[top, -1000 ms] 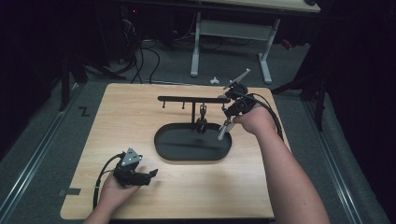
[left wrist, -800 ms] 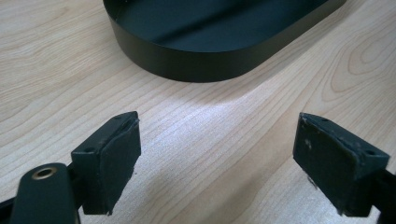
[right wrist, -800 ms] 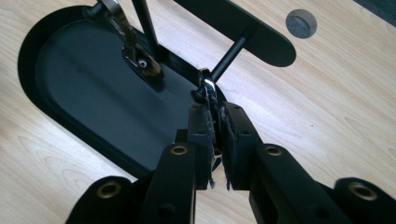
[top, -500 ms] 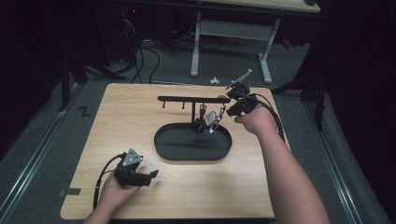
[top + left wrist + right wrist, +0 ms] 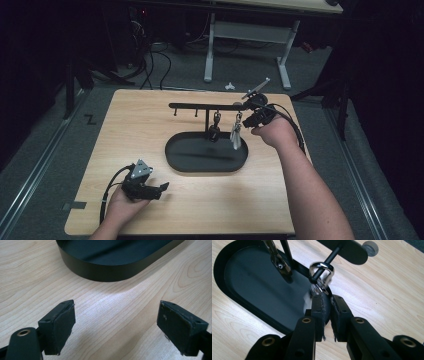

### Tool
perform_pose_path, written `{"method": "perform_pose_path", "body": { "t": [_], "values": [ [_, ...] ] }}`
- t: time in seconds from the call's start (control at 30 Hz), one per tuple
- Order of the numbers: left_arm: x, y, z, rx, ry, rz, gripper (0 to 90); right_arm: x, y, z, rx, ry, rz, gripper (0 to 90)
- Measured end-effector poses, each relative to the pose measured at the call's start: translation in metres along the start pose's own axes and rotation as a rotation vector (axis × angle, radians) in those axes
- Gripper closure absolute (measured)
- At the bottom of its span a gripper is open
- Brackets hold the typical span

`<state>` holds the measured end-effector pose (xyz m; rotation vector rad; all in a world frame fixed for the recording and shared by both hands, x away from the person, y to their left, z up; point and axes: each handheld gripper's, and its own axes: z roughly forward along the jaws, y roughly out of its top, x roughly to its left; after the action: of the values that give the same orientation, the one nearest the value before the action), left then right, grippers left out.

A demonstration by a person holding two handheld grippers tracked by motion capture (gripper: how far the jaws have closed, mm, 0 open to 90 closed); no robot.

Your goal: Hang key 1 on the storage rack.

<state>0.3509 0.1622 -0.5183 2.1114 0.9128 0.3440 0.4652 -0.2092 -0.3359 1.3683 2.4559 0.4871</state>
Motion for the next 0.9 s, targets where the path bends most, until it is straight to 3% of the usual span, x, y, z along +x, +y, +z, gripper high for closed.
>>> {"method": "perform_pose_path", "body": {
  "t": [0.63,0.73,0.9],
  "values": [
    [0.001,-0.004,-0.002,0.008,0.01,-0.005,15.6,0.002,-0.014,0.015,0.02,0.03,0.005,73.3],
    [0.001,-0.005,-0.002,0.011,0.016,-0.003,15.6,0.004,-0.019,0.019,0.014,0.036,0.005,69.4],
    [0.002,-0.007,-0.002,0.012,0.016,-0.007,15.6,0.004,-0.029,0.025,-0.003,0.046,0.01,55.3]
  ]
}}
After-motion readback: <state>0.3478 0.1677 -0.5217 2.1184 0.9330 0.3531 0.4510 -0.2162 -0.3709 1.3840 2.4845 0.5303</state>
